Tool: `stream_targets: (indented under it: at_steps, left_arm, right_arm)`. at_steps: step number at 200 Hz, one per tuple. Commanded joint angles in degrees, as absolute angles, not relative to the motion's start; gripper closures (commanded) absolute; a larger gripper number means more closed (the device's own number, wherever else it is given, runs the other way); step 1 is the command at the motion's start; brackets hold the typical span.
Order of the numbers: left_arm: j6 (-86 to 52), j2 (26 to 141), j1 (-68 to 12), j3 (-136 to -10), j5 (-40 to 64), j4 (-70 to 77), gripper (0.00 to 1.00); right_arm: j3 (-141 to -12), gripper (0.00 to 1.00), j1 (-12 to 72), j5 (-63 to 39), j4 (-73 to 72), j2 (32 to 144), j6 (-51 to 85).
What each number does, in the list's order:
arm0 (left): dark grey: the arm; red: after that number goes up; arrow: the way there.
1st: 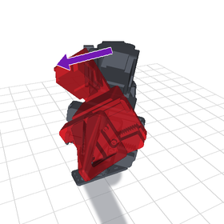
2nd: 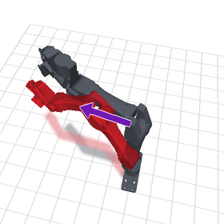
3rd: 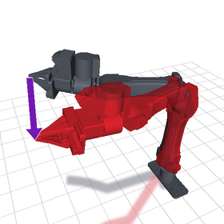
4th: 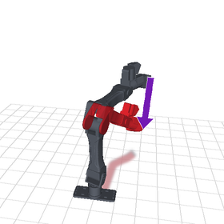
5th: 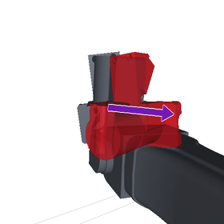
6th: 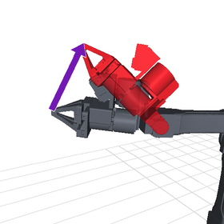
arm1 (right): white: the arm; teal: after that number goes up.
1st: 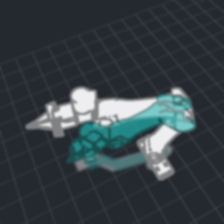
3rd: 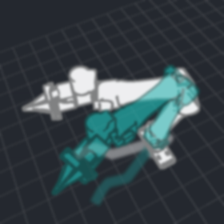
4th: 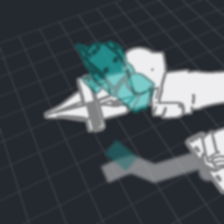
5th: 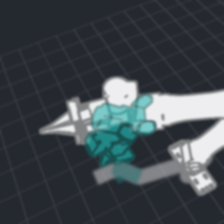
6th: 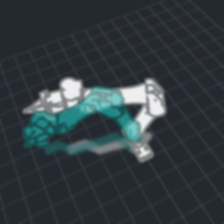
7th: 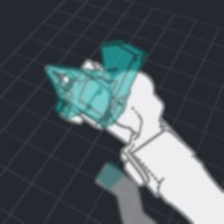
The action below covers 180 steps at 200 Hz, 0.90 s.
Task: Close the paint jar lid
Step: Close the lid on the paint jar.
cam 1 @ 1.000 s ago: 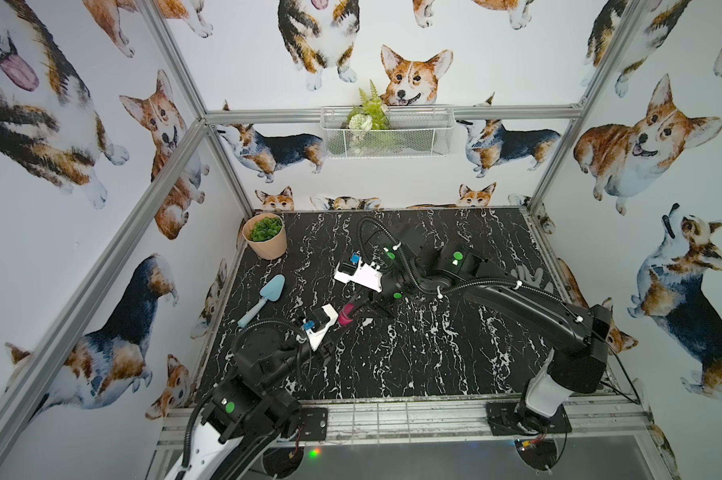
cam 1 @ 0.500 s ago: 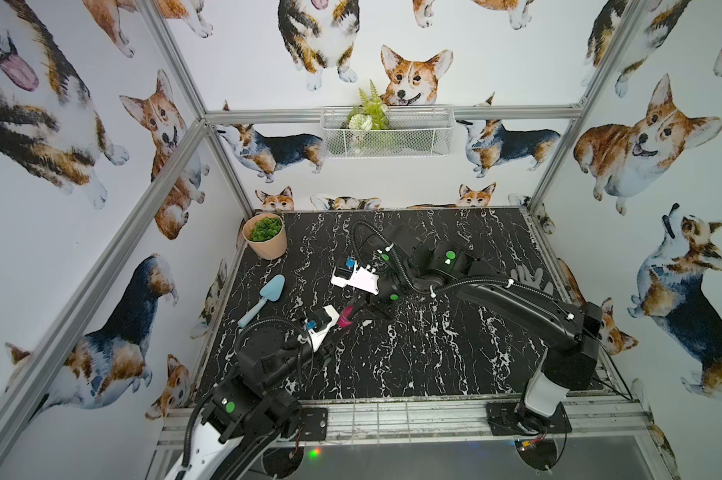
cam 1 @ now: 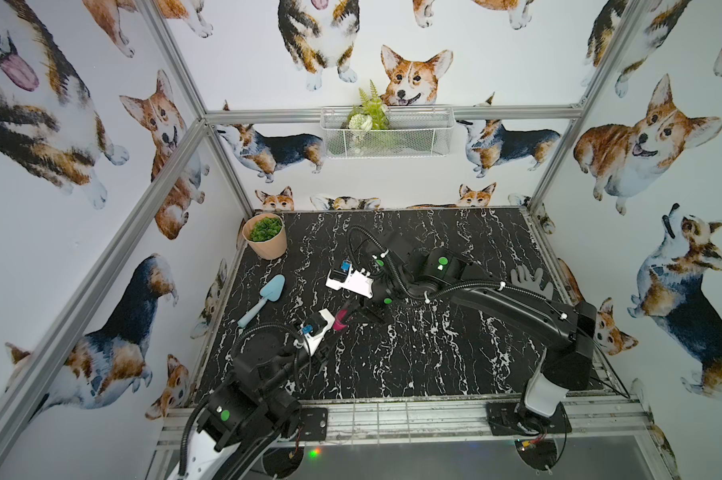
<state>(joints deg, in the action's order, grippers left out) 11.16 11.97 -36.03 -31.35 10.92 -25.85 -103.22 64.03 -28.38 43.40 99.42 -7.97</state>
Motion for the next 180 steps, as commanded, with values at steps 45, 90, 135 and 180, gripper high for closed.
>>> stream_targets:
  at_steps: [45,90,135,180]
  left_arm:
    - [12.0,10.2,-36.0,-31.4,5.7,-15.1,0.73]
    - [12.2,8.5,-36.0,-31.2,2.9,-15.0,0.73]
    - [11.6,8.7,-36.0,-31.0,5.9,-14.6,0.73]
    - [11.3,7.7,-36.0,-30.7,6.0,-13.9,0.73]
  right_arm:
    - [-99.9,0.68,65.0,-30.2,38.0,98.7,-0.3]
    - [-96.5,0.68,65.0,-28.4,32.4,97.3,4.1]
    - [-96.6,0.68,65.0,-28.2,34.6,96.5,-0.5]
    - [-92.5,0.69,65.1,-30.1,26.2,95.0,3.2]
